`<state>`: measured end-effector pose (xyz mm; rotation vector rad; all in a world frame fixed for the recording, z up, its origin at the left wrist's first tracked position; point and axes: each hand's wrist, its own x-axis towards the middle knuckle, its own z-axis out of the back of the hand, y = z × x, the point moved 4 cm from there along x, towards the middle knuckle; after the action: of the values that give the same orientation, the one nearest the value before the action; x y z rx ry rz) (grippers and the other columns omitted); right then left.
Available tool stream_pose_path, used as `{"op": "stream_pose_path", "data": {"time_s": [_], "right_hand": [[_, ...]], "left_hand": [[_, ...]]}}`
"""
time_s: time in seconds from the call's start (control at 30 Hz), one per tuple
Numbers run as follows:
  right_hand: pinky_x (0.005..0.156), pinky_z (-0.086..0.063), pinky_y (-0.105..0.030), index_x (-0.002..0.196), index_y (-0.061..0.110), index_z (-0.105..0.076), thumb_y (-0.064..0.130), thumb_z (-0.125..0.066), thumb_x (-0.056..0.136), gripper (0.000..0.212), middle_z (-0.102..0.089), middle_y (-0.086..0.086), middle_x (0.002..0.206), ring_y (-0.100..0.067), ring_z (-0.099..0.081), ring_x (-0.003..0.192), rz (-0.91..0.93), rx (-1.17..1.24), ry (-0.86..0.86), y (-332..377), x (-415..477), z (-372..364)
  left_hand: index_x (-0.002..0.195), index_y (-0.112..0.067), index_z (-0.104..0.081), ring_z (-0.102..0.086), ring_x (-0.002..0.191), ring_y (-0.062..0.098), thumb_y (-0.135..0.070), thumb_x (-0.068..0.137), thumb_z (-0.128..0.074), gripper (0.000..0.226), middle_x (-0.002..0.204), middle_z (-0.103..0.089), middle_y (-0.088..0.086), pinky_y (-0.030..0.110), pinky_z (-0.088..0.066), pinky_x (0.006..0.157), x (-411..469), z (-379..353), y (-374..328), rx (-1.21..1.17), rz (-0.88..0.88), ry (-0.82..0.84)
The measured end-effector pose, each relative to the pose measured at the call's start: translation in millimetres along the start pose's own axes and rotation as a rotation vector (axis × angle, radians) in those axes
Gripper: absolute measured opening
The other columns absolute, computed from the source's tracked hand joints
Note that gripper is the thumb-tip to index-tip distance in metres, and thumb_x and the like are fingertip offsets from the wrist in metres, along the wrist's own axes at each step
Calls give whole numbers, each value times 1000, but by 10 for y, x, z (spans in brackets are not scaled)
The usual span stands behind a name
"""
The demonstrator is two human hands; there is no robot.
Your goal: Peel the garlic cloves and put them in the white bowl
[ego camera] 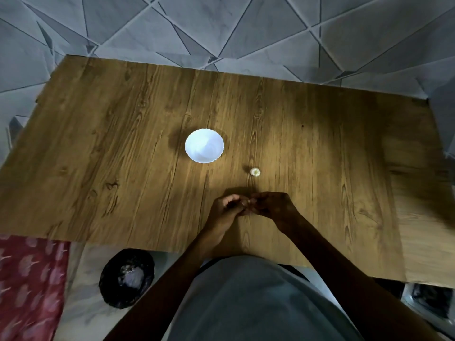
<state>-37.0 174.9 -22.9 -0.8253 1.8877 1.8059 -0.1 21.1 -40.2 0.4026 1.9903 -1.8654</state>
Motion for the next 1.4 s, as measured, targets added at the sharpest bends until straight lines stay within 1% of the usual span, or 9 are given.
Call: {"op": "stream_pose_path", "data": {"time_s": [0.17, 0.3, 0.4, 0.53, 0.77, 0.97, 1.13, 1.27, 1.4], "right_hand": [[70, -59, -25, 95, 0, -71, -6, -67, 85, 13, -73, -15, 95, -24, -71, 89, -50, -28, -1, 4, 20, -61], [67, -59, -24, 94, -3, -73, -4, -71, 82, 12, -74, -14, 90, -21, -72, 81, -50, -74, -36, -2, 56, -74], [63, -58, -22, 93, -4, -73, -5, -73, 80, 13, -74, -16, 89, -20, -73, 79, -16, -130, -98, -26, 62, -36], [64, -59, -23, 89, 1, -73, -1, -74, 81, 8, -74, -14, 88, -21, -73, 80, 37, -205, -159, -49, 56, 11], [64, -60, -26, 87, 3, -73, 1, -77, 79, 10, -73, -16, 86, -22, -74, 75, 44, -204, -153, -31, 31, 15], [63, -61, -31, 89, 15, -73, 6, -81, 77, 17, -74, 2, 83, -10, -71, 71, 359, -679, -159, 42, 44, -9], [59, -52, -11, 85, 18, -71, 4, -78, 77, 18, -66, 16, 78, 2, -65, 68, 536, -771, -152, 104, -17, -68], [64, -60, -23, 87, 14, -72, 0, -75, 81, 15, -72, 0, 82, -13, -72, 73, 271, -473, -143, 29, 26, -7], [67, -59, -26, 95, 4, -73, -1, -71, 84, 13, -74, -17, 93, -25, -73, 83, 67, -210, -72, -37, 49, 33]], "left_hand": [[93, -16, -65, -60, 64, -3, -18, 96, -57, 9, 75, -67, -6, 16, -48, 66, 68, 9, -18, 373, -127, -63], [91, -14, -66, -60, 74, 0, -21, 92, -65, 8, 83, -68, -4, 15, -47, 68, 83, 5, -78, 518, -240, -91], [89, -14, -70, -60, 74, -2, -26, 87, -71, 12, 82, -67, -7, 11, -48, 69, 113, 2, -40, 562, -227, -53], [98, -10, -72, -65, 87, 9, -17, 87, -70, 13, 95, -73, 2, 23, -53, 83, 153, -15, -43, 591, -247, -15], [92, -9, -75, -66, 85, 9, -13, 84, -73, 9, 89, -74, -2, 20, -50, 80, 215, 19, -8, 503, -178, -28], [93, -19, -75, -68, 91, 13, -17, 86, -72, 8, 92, -75, 0, 27, -55, 85, 203, 35, 142, 187, 137, -43], [104, 8, -68, -69, 69, 8, 4, 92, -57, 16, 86, -70, 9, 15, -52, 62, 128, -11, 89, -138, 243, -59], [94, -7, -71, -67, 78, 9, 1, 89, -63, 12, 86, -72, 3, 18, -54, 70, 126, 17, 78, 41, 77, -69], [94, -11, -73, -68, 86, 8, -10, 84, -72, 10, 90, -74, -3, 24, -54, 81, 121, 9, 34, 355, -157, -94]]}}
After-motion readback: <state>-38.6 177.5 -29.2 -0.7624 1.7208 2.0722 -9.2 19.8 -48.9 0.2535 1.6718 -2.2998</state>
